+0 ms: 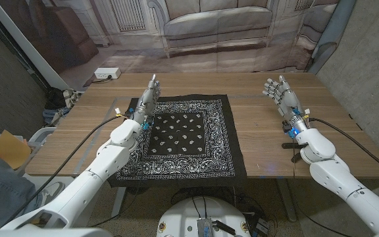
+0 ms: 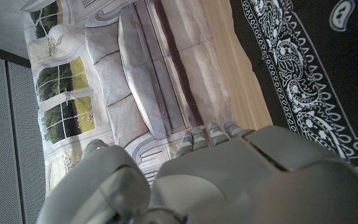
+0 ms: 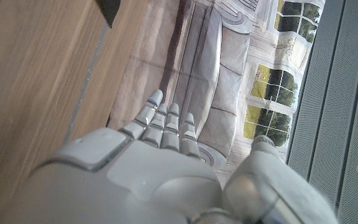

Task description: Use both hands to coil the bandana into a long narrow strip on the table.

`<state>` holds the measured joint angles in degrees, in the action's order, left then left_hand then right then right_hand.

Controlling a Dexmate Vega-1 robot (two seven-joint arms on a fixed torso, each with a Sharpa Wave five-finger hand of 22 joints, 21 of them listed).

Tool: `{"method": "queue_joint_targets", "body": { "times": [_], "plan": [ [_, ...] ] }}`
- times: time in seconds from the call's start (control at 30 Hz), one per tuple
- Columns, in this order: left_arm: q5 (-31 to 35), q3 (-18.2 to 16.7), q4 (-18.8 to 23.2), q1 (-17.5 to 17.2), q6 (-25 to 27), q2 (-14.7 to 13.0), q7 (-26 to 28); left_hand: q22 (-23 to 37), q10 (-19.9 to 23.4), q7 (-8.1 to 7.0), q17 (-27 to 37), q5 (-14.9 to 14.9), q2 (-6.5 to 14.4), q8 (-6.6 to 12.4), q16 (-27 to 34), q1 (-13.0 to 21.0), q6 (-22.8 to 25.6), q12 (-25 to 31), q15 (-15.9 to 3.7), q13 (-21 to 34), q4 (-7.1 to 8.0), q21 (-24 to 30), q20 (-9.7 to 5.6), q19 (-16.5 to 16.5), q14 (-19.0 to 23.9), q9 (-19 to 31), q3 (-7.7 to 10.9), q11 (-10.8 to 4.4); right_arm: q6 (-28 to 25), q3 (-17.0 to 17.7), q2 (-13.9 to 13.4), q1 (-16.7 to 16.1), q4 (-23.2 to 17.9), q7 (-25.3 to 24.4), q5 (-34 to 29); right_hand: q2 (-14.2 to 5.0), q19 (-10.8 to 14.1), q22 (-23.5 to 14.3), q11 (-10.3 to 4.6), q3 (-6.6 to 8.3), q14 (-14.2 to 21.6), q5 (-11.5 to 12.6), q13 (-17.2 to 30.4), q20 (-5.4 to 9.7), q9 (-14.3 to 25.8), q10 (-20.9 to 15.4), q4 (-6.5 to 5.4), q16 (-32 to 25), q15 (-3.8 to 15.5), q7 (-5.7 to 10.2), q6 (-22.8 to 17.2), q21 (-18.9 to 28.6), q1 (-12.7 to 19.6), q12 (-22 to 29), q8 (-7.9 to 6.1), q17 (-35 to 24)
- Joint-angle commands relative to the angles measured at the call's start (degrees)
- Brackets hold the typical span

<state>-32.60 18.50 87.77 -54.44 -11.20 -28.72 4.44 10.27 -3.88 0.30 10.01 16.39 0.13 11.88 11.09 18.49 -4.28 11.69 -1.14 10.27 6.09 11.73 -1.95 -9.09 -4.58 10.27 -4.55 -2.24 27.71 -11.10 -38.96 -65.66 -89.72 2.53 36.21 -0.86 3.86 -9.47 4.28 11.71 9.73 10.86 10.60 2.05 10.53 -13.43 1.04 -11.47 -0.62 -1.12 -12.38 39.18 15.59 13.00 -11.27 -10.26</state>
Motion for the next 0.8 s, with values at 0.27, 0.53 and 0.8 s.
{"method": "queue_joint_targets", "body": {
  "times": [0.27, 0.53, 0.8],
  "plan": [
    [1.52, 1.16, 2.35, -0.49, 0.43, 0.65, 2.33, 0.18, 0.88, -0.16, 0.28, 0.35, 0.56, 0.35, 0.25, 0.51, 0.81, 0.64, -0.23, 0.31, -0.34, 0.47, -1.11, 0.40, 0.47, 0.30, 0.19, -0.19, 2.32, 5.39, -4.42, -9.03, -5.07, -2.18, -1.73, -0.18, 1.10, -0.21, -0.71, 0.18, 0.72, 0.29, 0.05, 0.62, 0.29, -0.67, 0.31, -0.25, 0.31, 0.12, -0.71, -0.52, 0.79, 0.36, -0.46, -0.15],
    [1.90, 1.62, 2.53, 0.31, 1.01, 0.81, 2.49, 0.17, 1.80, -0.40, 0.27, 0.29, 0.86, 0.52, 0.34, 0.99, 1.70, 0.83, -0.30, 0.31, -0.52, 0.56, -0.78, 0.89, 1.15, 0.30, 0.22, -0.22, 3.31, 6.91, -4.02, -12.33, -6.32, -3.70, -1.96, -0.33, 1.66, -0.23, -1.17, 0.24, 1.31, 0.27, 0.05, 0.66, 0.30, -1.28, 0.47, -0.34, 0.57, 0.40, -1.12, -0.81, 0.95, 0.49, -0.51, -0.15],
    [0.38, 1.65, 1.92, 1.06, 0.94, 1.37, 0.77, 0.17, 2.09, -0.41, 0.27, 0.26, 1.06, 0.54, 0.29, 1.31, 2.04, 0.83, -0.28, 0.31, -0.63, 0.52, -0.64, 0.96, 1.31, 0.31, 0.26, -0.12, 2.79, 8.54, -5.07, -15.35, -7.85, -4.31, -2.37, -0.42, 1.86, -0.23, -1.33, 0.30, 1.37, 0.27, 0.05, 0.74, 0.30, -1.36, 0.59, -0.27, 0.67, 0.54, -1.28, -1.02, 1.08, 0.45, -0.51, -0.14]
  ]
}}
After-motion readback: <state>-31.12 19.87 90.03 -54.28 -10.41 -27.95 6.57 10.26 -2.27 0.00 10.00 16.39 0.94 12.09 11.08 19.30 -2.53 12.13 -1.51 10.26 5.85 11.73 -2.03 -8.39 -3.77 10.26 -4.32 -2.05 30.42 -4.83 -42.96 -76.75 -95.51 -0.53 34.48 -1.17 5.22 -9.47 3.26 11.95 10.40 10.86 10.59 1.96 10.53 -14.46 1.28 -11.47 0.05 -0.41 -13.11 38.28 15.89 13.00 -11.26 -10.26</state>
